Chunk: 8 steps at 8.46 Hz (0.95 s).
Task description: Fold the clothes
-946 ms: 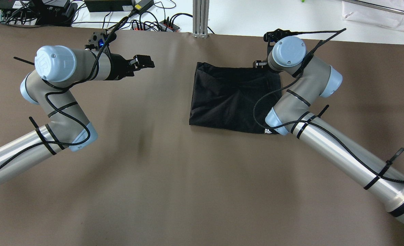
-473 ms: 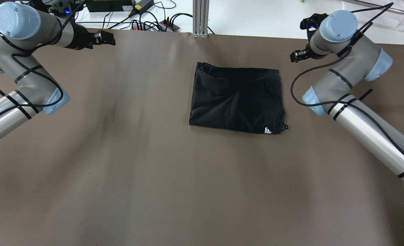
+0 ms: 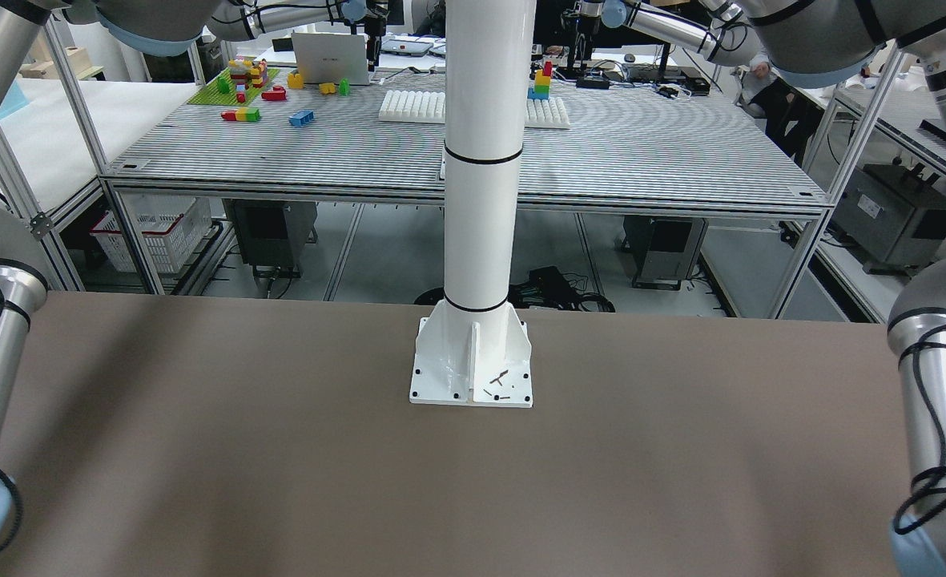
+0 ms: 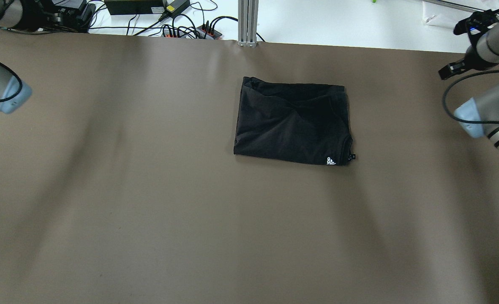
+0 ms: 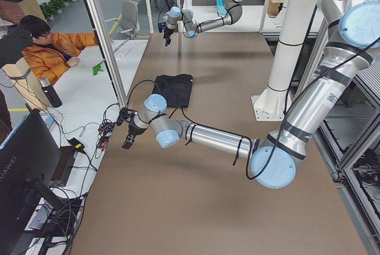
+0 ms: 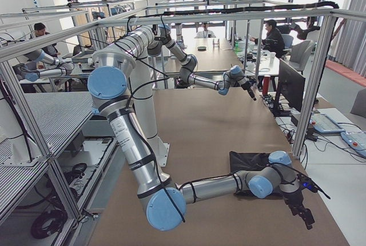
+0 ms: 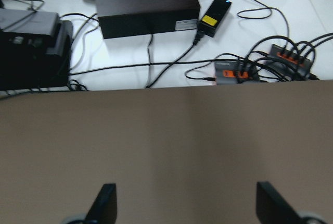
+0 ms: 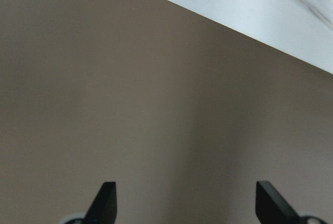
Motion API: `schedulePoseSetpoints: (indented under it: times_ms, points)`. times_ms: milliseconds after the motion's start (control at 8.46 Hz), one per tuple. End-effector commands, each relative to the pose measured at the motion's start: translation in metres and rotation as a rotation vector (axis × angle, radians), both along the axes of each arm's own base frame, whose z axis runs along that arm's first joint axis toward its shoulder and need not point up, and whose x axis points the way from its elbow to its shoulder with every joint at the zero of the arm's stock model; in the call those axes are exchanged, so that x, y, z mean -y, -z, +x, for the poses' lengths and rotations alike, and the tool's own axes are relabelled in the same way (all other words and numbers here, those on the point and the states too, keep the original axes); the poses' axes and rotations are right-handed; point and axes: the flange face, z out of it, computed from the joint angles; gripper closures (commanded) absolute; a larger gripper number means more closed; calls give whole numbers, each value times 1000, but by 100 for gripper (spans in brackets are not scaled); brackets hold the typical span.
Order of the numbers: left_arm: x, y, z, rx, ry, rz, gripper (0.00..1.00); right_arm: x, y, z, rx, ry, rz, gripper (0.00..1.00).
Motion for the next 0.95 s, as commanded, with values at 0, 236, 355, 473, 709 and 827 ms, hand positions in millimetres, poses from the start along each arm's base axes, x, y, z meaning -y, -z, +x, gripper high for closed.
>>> schedulePoseSetpoints:
  times_ms: [0, 236, 355, 473, 709, 827]
  points:
    - [-13, -72, -117, 272, -72, 18, 6, -36, -22, 110, -52, 112, -9, 6]
    - [-52, -128, -171, 379, -8, -32, 6, -76, -55, 191, -126, 175, 30, 6]
    - [-79, -147, -180, 450, -13, -34, 6, -98, -84, 218, -162, 207, -3, 6]
    - [-97, -148, -188, 473, -12, -57, 6, -120, -115, 226, -187, 258, -35, 6]
    - [-115, -138, -214, 487, 13, -137, 6, -154, -138, 252, -203, 266, -35, 6]
    - [-122, -149, -217, 516, 29, -159, 6, -154, -126, 253, -210, 263, -11, 6]
